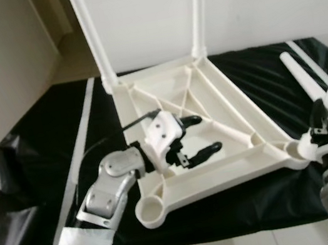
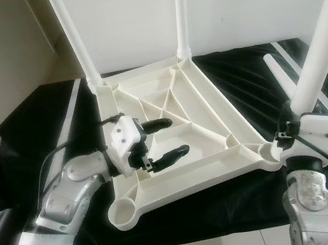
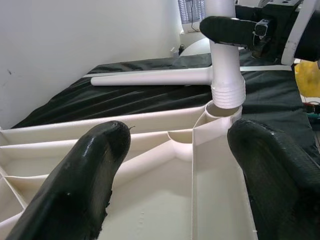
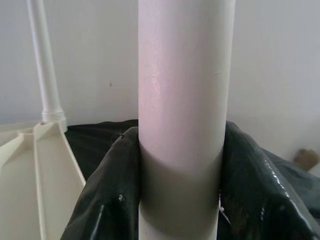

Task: Building children table

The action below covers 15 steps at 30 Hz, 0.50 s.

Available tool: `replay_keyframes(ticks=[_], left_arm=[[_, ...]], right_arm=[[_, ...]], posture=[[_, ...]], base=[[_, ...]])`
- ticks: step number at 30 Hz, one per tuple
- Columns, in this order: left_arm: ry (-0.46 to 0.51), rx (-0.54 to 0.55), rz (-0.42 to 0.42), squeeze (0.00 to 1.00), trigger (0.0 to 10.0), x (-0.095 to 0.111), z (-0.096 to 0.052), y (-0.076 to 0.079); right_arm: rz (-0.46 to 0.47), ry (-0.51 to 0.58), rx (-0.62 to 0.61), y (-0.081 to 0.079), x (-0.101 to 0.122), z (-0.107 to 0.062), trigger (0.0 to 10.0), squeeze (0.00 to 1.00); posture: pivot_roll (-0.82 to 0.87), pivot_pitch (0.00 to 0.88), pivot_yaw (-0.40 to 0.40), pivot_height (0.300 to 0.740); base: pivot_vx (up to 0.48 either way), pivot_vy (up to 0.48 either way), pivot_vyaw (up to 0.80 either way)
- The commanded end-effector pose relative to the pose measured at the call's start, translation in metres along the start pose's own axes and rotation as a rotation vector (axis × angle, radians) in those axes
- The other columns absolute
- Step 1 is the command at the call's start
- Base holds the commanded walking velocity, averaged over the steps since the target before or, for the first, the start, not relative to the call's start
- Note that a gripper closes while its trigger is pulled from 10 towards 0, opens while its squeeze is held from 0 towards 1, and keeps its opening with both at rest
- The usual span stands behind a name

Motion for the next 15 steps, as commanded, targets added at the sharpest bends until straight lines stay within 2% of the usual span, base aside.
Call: replay_keyframes(ticks=[1, 3, 11, 13, 15], left_arm=[[-0.017, -0.026, 0.005, 0.00, 10.0, 0.000, -0.002, -0.001], [-0.022, -0.023, 0.007, 0.00, 10.0, 0.000, -0.002, -0.003], [-0.037, -0.016, -0.004, 0.00, 10.0, -0.001, -0.003, -0.005], [-0.037, -0.007, -0.007, 0.00, 10.0, -0.001, -0.002, -0.006], [-0.038, 0.005, -0.017, 0.00, 10.0, -0.001, -0.002, -0.007]], right_arm=[[0.014, -0.025, 0.006, 0.001, -0.006, -0.001, 10.0, 0.00], [0.021, -0.025, 0.059, -0.003, -0.005, 0.002, 10.0, 0.00], [0.052, -0.039, 0.081, 0.002, 0.004, 0.019, 10.0, 0.00], [-0.005, -0.053, 0.094, 0.005, 0.007, 0.025, 10.0, 0.00], [-0.007, -0.077, 0.101, 0.006, 0.006, 0.028, 10.0, 0.00]], posture=[[-0.07, 0.004, 0.029, 0.740], [-0.07, 0.004, 0.037, 0.740], [-0.06, 0.006, 0.038, 0.740], [-0.07, 0.005, 0.038, 0.740], [-0.06, 0.005, 0.037, 0.740]], base=[[0.000, 0.000, 0.00], [0.000, 0.000, 0.00], [0.000, 0.000, 0.00], [0.000, 0.000, 0.00], [0.000, 0.000, 0.00]])
Point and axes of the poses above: a point about 5 cm out from each wrist's last joint towards the gripper, its own z axis pointing out of the wrist towards the gripper, its own x axis along the axis of the wrist's last joint, y = z × x, the point moved 4 cm from there along z, pointing out of the wrist towards the gripper, and after that the axes turned 11 degrees about -z, right-handed, at the moved point
